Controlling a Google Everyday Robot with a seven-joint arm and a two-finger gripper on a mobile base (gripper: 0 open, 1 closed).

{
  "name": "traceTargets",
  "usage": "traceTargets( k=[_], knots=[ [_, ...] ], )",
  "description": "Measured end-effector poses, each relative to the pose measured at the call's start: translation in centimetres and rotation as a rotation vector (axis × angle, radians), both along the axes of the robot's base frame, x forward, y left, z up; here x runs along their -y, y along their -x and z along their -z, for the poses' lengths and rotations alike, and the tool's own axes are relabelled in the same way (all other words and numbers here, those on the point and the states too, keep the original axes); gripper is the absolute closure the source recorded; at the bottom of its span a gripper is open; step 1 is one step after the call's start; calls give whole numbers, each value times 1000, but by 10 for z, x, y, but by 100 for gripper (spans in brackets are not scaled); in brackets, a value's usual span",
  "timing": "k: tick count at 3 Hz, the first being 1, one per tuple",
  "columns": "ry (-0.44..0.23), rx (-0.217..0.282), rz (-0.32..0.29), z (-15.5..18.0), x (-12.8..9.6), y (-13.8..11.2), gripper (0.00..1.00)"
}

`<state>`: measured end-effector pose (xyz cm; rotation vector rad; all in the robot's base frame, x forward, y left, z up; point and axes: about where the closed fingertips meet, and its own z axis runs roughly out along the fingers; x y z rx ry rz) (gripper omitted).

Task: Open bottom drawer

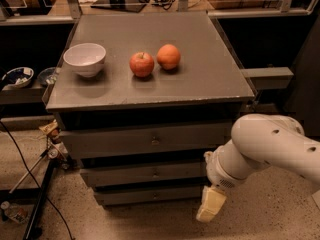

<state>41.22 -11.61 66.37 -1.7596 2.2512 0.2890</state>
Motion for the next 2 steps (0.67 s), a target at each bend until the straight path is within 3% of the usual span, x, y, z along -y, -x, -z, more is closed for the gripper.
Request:
traceTargets(
  k=[1,2],
  knots=[
    [4,-23,-8,16,-6,5,0],
    [-42,-86,-28,70,-27,4,0]
  ],
)
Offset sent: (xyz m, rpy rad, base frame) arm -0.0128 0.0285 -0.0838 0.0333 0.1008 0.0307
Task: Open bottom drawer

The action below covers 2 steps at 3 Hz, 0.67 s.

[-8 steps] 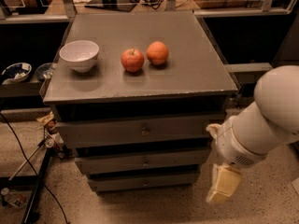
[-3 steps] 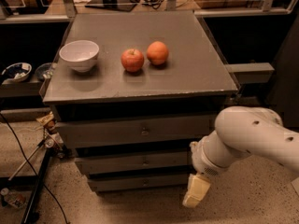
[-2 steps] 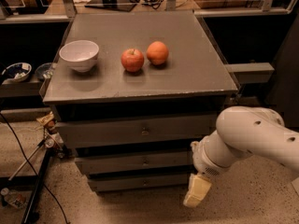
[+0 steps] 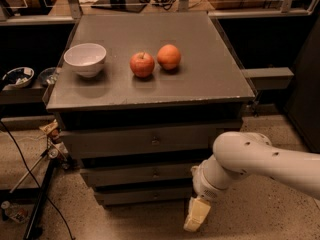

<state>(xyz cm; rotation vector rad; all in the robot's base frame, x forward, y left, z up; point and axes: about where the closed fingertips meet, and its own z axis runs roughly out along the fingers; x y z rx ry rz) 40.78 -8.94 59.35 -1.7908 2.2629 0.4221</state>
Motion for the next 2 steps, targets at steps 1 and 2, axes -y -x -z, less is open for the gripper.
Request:
traceTargets(
  k=[1,2],
  knots=[
    [-2,-7,0,3,0,1,0],
    [0,-24,9,8,0,3,0]
  ],
)
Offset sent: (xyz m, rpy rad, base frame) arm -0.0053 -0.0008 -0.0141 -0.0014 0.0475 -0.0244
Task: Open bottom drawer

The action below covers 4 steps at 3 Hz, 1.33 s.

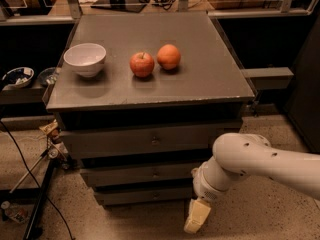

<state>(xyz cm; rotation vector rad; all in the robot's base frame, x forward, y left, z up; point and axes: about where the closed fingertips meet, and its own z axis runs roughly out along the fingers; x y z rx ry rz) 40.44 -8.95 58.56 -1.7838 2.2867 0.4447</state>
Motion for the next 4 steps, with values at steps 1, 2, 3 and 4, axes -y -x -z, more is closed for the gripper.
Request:
traceTargets(
  k=[1,2,3,4],
  knots=[
    [-22,-5,29,19,-1,-5,0],
    [-35,-22,46,56,-10,-28,0],
    [-35,-22,46,56,-10,-28,0],
    [-91,-41,84,121,-23,-42,0]
  ],
)
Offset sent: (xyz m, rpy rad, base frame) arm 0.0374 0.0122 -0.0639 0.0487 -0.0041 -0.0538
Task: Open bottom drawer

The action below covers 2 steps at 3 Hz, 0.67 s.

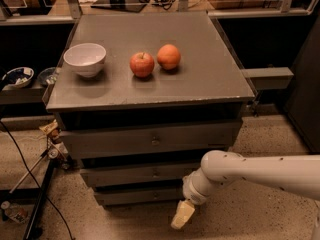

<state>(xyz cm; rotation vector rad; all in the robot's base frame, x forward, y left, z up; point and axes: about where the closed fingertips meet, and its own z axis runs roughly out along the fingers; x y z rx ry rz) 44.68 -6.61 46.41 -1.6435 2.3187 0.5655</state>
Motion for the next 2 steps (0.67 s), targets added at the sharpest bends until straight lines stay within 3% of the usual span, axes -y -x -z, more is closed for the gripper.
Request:
traceTargets(
  k=[2],
  knots=[
    [0,-1,14,9,-2,3,0]
  ],
)
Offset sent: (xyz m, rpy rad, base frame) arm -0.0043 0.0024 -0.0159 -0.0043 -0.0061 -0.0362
